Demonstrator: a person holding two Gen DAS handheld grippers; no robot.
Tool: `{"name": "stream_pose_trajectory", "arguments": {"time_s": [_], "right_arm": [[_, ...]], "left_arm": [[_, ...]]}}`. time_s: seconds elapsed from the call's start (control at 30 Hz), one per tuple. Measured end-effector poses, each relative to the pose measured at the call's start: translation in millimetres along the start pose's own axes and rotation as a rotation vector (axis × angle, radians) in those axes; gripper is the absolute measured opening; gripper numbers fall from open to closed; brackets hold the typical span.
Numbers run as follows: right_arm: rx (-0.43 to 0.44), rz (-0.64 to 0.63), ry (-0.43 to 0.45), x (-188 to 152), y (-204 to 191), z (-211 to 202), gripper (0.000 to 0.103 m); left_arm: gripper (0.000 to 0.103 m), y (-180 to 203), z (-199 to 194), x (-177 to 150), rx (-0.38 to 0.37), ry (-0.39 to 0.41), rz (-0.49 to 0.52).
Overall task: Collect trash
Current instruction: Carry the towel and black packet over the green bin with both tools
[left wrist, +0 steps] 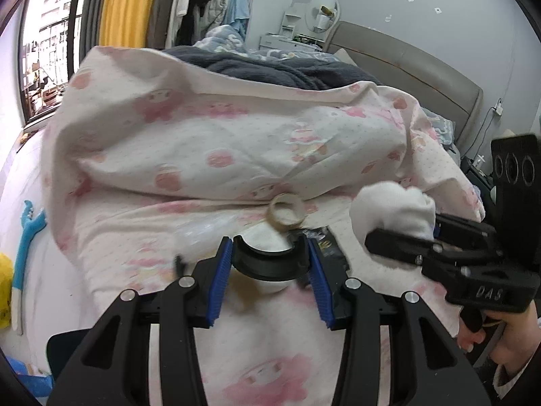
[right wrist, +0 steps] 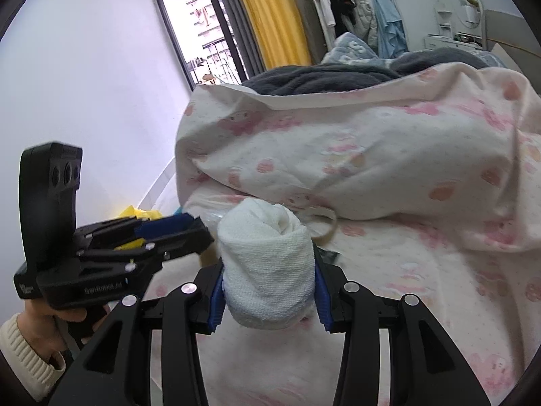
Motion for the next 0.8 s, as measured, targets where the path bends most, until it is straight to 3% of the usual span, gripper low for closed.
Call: {"name": "stream_pose_trajectory", "arguments": {"time_s": [0.33, 0.8], "right_arm": [[0.032, -0.043, -0.008, 3.8, -46.5, 26.6, 0.044], [0.125, -0.124, -0.061, -10.8, -122.6, 62.2, 0.044]], "left_arm": [[0.047, -33.2, -24.9, -30.0, 0.055, -0.042, 0.000], [0.047, -94.0, -51.8, -77.2, 0.142, -0.111, -0.082]]}}
Point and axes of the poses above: each gripper's, at about its wrist camera, not at the fingertips, and z roughly the way its jaws point, y to its right, x to its top, the point moved 4 cm from there along z, roughly the way its jaws point, and after that the axes turned 12 degrees about z, right-handed, at the moved point
